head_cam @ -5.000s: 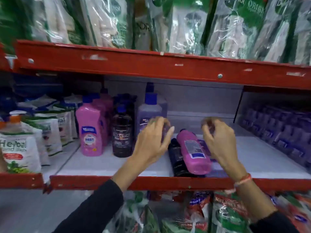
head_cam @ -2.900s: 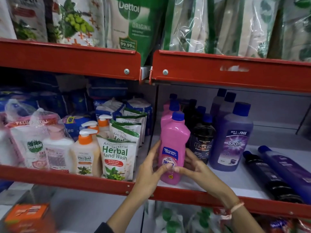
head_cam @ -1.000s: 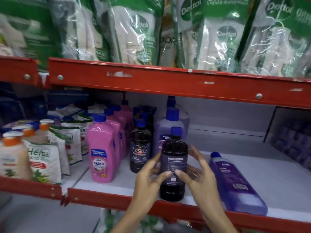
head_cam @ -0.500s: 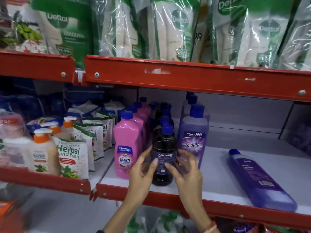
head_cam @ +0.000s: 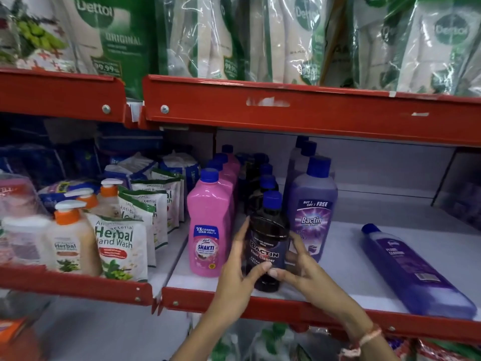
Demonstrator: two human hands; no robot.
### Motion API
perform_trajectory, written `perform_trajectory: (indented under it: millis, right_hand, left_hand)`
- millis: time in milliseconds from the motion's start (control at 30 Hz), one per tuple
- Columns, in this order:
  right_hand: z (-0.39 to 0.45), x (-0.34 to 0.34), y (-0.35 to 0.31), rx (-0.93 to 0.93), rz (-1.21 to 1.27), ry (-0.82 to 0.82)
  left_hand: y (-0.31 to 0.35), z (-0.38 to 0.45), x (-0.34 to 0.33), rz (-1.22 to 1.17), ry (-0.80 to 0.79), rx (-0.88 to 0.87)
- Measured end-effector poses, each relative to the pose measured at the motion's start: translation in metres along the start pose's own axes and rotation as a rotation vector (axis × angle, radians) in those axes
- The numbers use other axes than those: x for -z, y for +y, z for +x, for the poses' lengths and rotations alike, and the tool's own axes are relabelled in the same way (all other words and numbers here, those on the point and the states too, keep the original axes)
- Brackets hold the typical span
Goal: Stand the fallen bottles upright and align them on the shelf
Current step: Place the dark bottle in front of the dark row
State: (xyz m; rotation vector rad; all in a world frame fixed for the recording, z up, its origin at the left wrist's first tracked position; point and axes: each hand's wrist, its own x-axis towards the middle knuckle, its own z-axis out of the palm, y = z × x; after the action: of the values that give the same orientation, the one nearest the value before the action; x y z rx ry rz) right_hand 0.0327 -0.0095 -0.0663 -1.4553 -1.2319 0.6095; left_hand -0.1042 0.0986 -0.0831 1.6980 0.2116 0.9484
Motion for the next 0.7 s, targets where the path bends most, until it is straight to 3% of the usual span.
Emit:
perform_trajectory:
  millis: [200,333,567,700]
  right_hand:
    - [-0.003,-0.016,0.001,0.005,-0.248,0.243]
    - [-0.003,-0.026,0.002,0.058,-0.493,0.353]
    - [-0.012,-0.02,0.006,0.13,-0.556,0.366]
    - [-0.039,0.009,-0.003,0.112,-0.565,0.358]
  left_hand:
    - [0.001,-0.003,-0.009,0.349,0.154,-0.064]
    - [0.001,-0.006,-0.016,0.405,0.232,-0.074]
    - [0.004,-0.008,-0.014,0.474,0.234,-0.115]
    - [0.01,-0.017,-0.032,0.561,0.487,-0.272]
